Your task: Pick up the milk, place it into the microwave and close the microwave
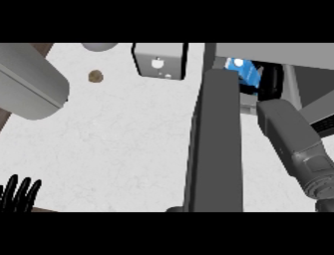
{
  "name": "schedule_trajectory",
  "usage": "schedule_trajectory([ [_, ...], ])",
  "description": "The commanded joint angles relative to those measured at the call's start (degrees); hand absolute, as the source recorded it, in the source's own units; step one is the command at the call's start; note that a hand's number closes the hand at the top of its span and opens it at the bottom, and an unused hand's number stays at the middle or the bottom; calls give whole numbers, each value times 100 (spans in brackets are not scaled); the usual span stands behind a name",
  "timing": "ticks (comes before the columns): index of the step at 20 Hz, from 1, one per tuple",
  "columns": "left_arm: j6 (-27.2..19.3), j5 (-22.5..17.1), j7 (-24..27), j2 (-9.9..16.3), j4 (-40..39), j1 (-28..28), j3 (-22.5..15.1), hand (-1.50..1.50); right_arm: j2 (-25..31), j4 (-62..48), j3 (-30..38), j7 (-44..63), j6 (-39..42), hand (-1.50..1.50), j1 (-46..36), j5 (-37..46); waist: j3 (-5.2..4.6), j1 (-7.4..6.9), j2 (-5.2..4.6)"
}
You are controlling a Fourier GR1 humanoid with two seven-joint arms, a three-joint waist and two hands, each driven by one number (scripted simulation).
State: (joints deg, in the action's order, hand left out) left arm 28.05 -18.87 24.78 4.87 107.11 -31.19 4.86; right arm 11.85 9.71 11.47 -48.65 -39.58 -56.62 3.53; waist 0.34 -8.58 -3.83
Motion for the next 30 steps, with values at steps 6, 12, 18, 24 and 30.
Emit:
schedule_trajectory([
  [6,55,-24,-70,133,-135,166,80,-150,57,-89,97,-37,-913,150,-209,90,2,-106,-53],
  [12,68,75,-39,106,-36,231,-29,-150,541,-948,-460,1433,-2439,-150,359,786,-74,-241,-185],
  [18,46,115,-71,86,-174,425,-72,-150,200,-891,-1031,1604,-1578,-150,34,1335,5,-336,-82],
  [24,-87,158,-89,38,-319,587,-12,-150,-122,-863,-1186,1428,-1020,-150,-169,1485,11,-236,-77],
  [30,0,235,26,61,-352,504,-31,-150,-322,-854,-1159,1391,-467,-150,-294,1455,6,-209,-26],
])
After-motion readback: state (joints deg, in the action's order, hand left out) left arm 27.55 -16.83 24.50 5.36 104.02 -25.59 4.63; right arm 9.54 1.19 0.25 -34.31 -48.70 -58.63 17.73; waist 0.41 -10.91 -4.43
